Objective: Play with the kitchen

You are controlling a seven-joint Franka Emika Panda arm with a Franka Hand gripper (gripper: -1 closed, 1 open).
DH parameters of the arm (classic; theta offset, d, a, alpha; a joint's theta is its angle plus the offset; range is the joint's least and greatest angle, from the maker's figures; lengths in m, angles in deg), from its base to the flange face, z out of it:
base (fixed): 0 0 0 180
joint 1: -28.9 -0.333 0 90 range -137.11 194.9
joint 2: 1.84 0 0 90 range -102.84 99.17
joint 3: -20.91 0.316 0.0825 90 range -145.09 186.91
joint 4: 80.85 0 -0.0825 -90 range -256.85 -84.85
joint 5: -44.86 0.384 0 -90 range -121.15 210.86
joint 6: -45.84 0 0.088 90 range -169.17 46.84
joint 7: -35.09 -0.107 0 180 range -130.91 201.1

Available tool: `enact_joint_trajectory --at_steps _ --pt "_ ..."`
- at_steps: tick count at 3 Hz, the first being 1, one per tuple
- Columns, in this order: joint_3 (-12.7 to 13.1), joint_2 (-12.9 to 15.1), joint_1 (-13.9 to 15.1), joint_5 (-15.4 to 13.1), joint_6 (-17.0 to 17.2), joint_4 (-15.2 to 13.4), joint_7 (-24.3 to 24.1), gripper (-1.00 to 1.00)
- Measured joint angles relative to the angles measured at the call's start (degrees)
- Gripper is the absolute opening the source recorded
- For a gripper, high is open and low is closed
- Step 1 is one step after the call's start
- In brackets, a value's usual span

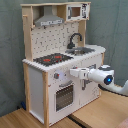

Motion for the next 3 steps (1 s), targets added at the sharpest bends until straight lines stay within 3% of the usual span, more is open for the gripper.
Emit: enact_joint_trajectory --at_steps 3 --pt "0.03 -0.15 -0.02 0.00 0.02 -0.01 18.82 -1.00"
